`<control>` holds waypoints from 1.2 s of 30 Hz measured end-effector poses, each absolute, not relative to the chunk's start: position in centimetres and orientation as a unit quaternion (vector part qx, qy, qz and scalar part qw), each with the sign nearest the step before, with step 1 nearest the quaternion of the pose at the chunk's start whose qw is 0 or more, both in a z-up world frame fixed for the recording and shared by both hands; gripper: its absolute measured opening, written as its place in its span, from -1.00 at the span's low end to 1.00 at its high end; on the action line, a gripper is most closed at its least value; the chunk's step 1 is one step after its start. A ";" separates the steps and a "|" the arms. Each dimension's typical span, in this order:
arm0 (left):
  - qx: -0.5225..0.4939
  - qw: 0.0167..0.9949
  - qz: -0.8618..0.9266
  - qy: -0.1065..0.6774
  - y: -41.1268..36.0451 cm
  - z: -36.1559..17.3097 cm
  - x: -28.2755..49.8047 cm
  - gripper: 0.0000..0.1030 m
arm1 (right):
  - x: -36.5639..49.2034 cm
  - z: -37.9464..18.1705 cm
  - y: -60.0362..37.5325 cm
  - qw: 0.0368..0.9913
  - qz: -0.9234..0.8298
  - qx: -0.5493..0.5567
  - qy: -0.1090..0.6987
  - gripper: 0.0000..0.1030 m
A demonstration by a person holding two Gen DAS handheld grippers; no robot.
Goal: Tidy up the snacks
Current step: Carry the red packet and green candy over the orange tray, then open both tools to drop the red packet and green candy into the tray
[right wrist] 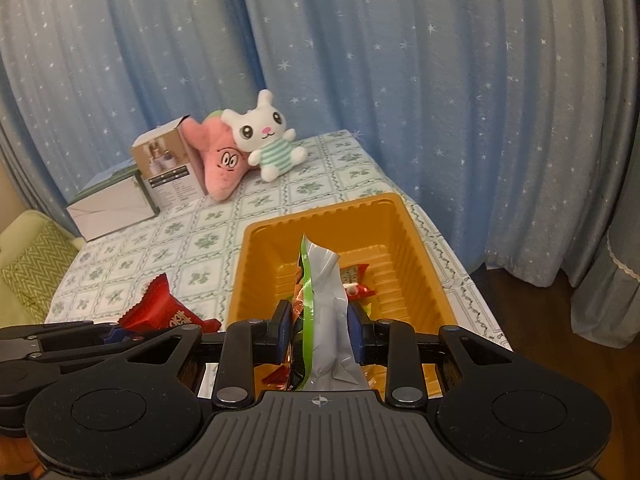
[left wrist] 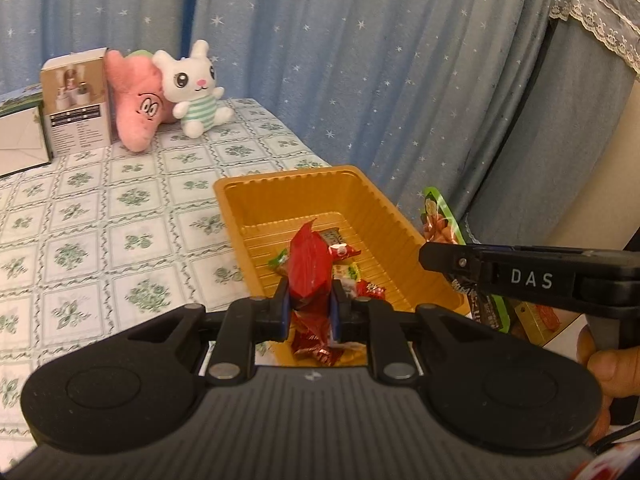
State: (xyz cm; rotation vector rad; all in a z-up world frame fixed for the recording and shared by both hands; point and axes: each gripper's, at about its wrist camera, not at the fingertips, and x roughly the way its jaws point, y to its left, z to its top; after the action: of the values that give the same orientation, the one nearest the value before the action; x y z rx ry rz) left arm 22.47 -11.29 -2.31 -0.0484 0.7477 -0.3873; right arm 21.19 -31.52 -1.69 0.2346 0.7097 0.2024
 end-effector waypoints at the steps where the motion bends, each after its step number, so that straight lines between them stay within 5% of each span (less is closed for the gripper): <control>1: -0.022 0.912 -0.189 0.364 -11.6 -2.5 22.8 -0.68 | 21.4 -1.8 -31.6 0.926 0.097 0.115 0.347 -0.42; 22: -0.005 0.899 -0.206 0.385 -14.9 -5.7 29.2 -0.66 | 26.6 -4.2 -34.6 0.917 0.082 0.138 0.366 -0.42; 24: -0.004 0.902 -0.200 0.383 -15.0 -5.8 29.5 -0.47 | 26.8 -4.4 -34.7 0.916 0.082 0.138 0.368 -0.42; 36: -0.009 0.911 -0.155 0.381 -11.5 -5.8 27.3 -0.22 | 27.1 -4.9 -34.1 0.911 0.090 0.141 0.376 -0.42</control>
State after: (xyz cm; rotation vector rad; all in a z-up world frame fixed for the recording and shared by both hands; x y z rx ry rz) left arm 27.33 -11.50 -5.78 -0.0184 0.7855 -0.3192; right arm 27.05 -34.06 -4.92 0.2898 0.7758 0.1854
